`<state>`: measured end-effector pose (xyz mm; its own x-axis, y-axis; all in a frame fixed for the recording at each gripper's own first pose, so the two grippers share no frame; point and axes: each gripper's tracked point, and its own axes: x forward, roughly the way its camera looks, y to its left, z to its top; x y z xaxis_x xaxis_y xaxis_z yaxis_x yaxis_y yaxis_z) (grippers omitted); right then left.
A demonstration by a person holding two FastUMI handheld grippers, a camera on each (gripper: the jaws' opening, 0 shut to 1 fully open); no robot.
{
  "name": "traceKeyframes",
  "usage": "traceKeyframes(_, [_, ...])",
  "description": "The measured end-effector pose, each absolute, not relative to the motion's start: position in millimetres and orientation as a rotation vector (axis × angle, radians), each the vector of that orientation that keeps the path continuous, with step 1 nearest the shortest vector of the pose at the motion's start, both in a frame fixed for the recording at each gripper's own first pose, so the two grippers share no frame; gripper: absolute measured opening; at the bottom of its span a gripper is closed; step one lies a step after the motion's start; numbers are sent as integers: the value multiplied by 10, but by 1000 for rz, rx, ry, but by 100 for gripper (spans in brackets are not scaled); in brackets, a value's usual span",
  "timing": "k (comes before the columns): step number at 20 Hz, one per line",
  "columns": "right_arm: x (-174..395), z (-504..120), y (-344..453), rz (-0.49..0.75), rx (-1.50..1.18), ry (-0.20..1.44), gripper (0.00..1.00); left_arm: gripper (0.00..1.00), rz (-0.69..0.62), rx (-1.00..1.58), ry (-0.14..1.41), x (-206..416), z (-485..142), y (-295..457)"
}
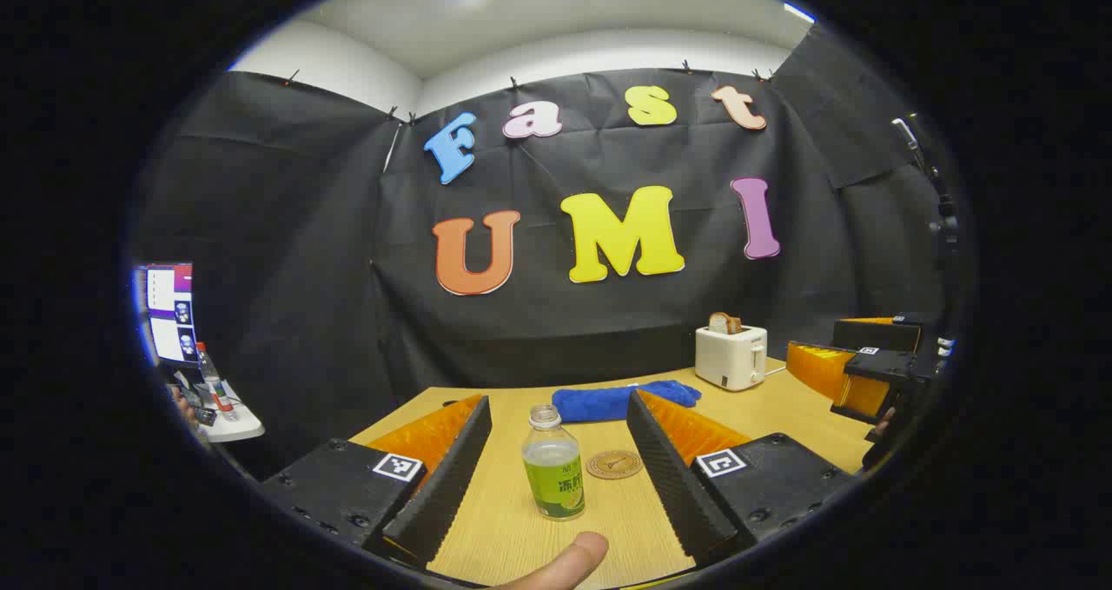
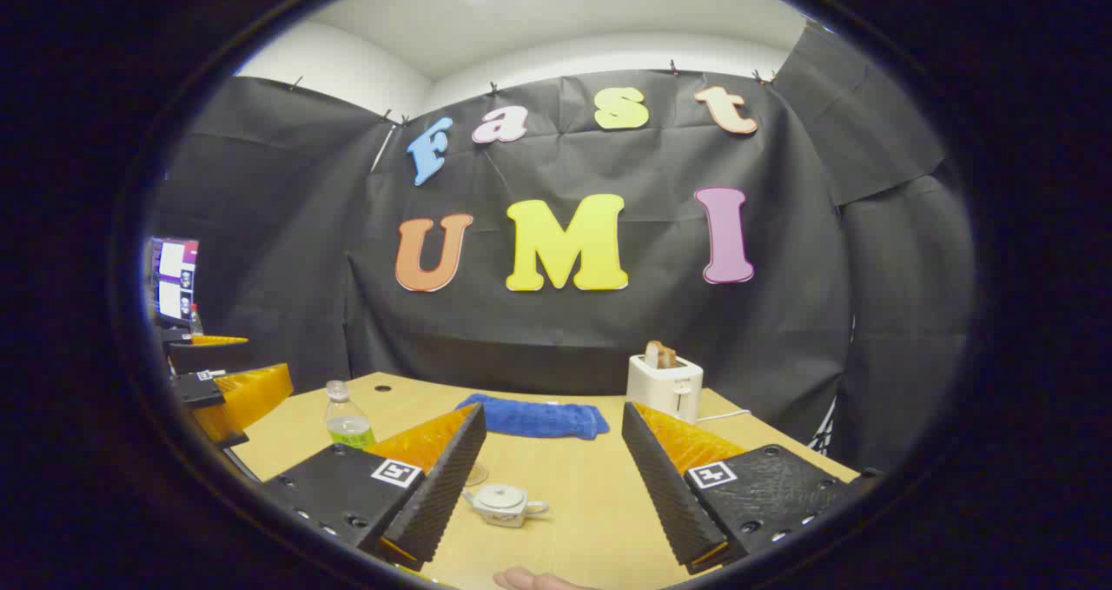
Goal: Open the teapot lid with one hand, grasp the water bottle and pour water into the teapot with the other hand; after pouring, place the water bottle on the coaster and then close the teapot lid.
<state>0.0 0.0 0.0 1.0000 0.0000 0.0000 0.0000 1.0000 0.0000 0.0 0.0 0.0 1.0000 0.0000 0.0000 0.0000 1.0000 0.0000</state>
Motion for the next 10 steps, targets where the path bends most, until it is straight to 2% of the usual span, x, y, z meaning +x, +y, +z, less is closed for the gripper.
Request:
traceKeyframes(1, [11,34,-31,-10,7,-18,97,98,-5,-4,3,-1,-24,3])
traceKeyframes(2, [27,27,-32,-7,12,-19,95,98,-7,-8,7,0,-48,16])
traceKeyframes(10, [85,-111,-122,10,-5,9,95,98,39,-34,44,143,-235,284])
